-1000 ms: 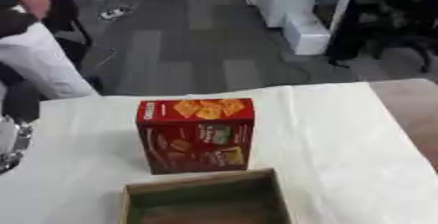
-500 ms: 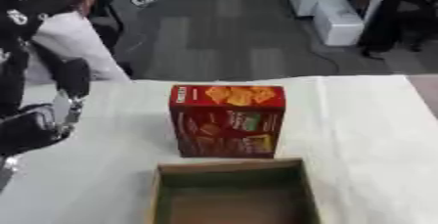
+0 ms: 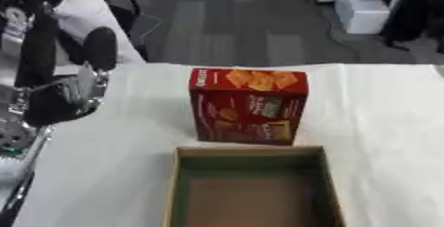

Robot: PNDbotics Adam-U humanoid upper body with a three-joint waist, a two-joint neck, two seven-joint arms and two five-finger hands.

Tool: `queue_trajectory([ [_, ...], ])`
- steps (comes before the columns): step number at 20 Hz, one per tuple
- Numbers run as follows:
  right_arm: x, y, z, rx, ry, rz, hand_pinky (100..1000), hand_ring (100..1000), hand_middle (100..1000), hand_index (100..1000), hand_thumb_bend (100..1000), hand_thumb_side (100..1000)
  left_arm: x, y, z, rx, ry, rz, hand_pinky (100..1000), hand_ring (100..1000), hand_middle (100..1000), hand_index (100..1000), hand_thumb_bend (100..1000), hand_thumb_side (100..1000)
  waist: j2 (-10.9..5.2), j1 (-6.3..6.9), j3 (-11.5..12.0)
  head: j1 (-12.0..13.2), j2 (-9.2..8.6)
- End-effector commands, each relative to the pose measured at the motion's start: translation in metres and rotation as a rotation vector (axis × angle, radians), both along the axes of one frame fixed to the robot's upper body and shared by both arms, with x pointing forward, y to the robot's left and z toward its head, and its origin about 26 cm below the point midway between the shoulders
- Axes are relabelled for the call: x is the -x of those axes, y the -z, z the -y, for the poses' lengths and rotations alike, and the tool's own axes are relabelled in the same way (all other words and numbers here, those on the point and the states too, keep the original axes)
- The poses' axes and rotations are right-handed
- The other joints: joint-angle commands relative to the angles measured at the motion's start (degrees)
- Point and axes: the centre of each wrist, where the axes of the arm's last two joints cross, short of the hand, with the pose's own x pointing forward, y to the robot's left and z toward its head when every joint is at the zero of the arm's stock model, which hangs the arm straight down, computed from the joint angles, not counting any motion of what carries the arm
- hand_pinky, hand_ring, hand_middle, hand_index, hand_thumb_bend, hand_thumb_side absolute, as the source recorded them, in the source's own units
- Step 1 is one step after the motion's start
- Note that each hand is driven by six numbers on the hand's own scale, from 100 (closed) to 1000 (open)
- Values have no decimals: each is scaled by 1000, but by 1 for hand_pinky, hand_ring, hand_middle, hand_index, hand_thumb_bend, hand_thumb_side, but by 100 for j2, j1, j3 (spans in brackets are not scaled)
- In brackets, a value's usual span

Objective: Pick up objects on the table and place them in the box.

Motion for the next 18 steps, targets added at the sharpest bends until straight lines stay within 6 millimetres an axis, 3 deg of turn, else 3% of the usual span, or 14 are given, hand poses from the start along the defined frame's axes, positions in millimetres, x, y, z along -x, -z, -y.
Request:
queue_trajectory([
  [1, -13, -8, 2, 48, 26, -28, 586, 796, 852, 880, 100, 599, 3, -8, 2, 14, 22, 36, 801, 820, 868, 883, 153, 647, -119, -8, 24, 91, 65],
  [6, -44, -6, -1, 164, 93, -78, 611, 817, 877, 915, 120, 594, 3, -9, 2, 5, 24, 33, 800, 820, 868, 883, 150, 647, -132, -10, 54, 158, 182],
  [10, -67, -1, -12, 237, 122, -106, 624, 825, 892, 941, 198, 549, 3, -10, 3, 35, 28, 48, 799, 819, 868, 883, 172, 643, -151, -20, 81, 132, 265],
  [15, -87, 6, -27, 358, 193, -79, 661, 841, 904, 956, 236, 561, 2, -10, 7, 78, 45, 69, 798, 818, 866, 883, 195, 636, -212, -22, 183, 98, 364],
  [16, -90, 7, -30, 385, 213, -68, 662, 842, 903, 956, 236, 528, 2, -11, 9, 86, 51, 76, 798, 819, 866, 883, 194, 637, -224, -28, 220, 87, 362],
  [18, -96, 11, -36, 439, 242, -45, 676, 847, 903, 957, 240, 562, 1, -12, 13, 96, 63, 83, 798, 818, 866, 884, 201, 636, -238, -44, 285, 78, 366],
])
